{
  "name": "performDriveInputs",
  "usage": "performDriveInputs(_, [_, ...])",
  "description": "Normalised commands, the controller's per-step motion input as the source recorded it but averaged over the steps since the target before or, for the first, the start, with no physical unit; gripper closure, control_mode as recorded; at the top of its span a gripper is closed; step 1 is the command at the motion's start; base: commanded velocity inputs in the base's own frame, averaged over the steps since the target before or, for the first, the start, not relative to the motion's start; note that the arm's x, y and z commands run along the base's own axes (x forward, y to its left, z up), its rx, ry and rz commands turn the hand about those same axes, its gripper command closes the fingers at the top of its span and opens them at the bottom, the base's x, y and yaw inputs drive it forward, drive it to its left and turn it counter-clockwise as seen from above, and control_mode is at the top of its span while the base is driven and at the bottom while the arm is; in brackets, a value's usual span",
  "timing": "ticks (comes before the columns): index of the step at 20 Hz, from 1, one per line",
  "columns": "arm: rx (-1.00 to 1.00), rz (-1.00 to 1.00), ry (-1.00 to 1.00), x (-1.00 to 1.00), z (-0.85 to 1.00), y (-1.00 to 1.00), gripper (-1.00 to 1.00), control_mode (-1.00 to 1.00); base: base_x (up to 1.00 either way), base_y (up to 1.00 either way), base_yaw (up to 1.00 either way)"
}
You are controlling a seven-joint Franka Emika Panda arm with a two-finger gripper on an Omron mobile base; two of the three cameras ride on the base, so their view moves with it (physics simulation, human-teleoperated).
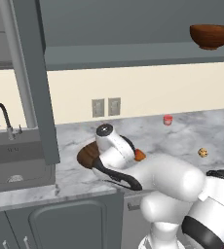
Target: Pick both bowls and place them on the counter. Then place the mango in one bowl and place the cookie dough ball in the other bowl.
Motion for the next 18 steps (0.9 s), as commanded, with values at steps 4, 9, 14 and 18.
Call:
performDriveInputs(4, [0.0,0.03,0.05,0.08,-0.36,0.01,1.0,-1.0,0.0,0.0,0.0])
performDriveInputs(9, [0.0,0.02,0.05,0.01,-0.28,0.0,1.0,-1.0,0.0,0.0,0.0])
performDriveInputs(14, [0.0,0.01,0.04,-0.01,-0.12,0.03,-1.0,-1.0,0.0,0.0,0.0])
performDriveInputs(18, [0.0,0.0,0.0,-0.14,0.05,0.03,-1.0,-1.0,0.0,0.0,0.0])
